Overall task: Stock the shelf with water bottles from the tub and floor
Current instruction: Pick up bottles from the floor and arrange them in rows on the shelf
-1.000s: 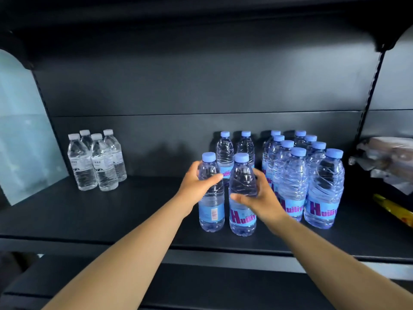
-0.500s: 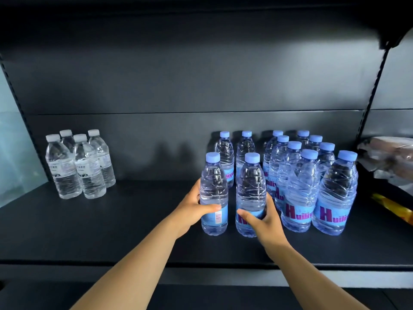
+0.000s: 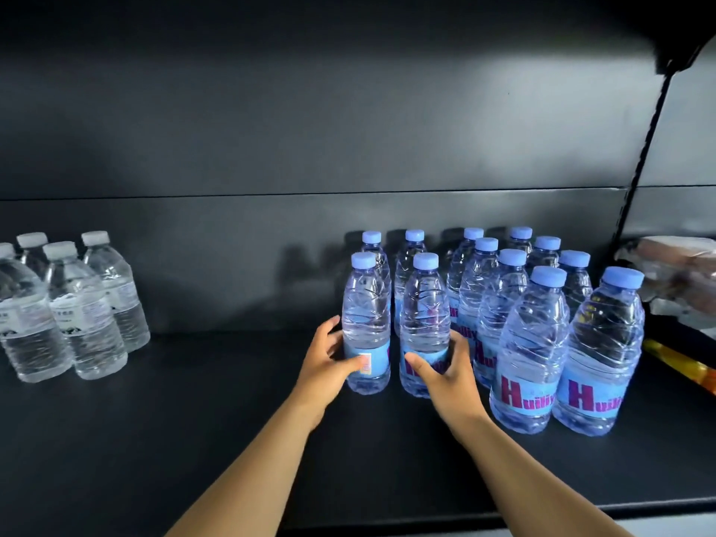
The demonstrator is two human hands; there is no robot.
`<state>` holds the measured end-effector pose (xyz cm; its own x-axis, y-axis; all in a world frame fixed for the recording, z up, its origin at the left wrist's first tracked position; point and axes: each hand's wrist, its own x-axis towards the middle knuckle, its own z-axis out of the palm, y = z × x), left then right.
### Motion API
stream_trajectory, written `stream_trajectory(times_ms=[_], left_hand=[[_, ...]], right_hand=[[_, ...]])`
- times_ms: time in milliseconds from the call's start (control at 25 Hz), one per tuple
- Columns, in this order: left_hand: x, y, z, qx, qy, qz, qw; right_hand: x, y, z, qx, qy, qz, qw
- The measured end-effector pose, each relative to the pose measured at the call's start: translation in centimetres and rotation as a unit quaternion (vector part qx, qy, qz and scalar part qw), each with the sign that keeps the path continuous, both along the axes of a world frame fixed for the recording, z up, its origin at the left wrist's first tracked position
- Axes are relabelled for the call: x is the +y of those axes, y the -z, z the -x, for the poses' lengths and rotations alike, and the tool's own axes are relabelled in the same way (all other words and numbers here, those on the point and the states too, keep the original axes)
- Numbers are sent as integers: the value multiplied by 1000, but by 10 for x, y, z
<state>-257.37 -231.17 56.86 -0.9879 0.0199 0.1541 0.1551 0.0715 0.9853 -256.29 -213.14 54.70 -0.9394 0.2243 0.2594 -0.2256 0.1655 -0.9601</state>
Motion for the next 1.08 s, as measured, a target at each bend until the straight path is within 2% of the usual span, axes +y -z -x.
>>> stream_trajectory(times_ms=[200, 400, 560, 640, 760, 840, 960, 1080], left_hand=[[23, 14, 21, 47, -67, 94, 992], [25, 29, 42, 65, -40, 9, 997], [36, 28, 47, 90, -129, 99, 983], [37, 30, 50, 95, -119, 93, 984], [35, 32, 53, 70, -61, 37, 995], [35, 35, 57, 59, -54, 51, 996], [35, 37, 60, 72, -83, 117, 987], [35, 35, 57, 71, -66, 99, 990]], right_hand=[[5, -7, 28, -9, -19, -3, 1000], [9, 1, 42, -1, 2, -1, 1000], [7, 5, 43, 9, 11, -4, 1000], [6, 4, 43, 6, 14, 9, 1000], [5, 2, 43, -14, 13, 6, 1000], [5, 2, 43, -17, 14, -6, 1000], [4, 3, 42, -18, 17, -21, 999], [3, 2, 40, -18, 10, -39, 999]])
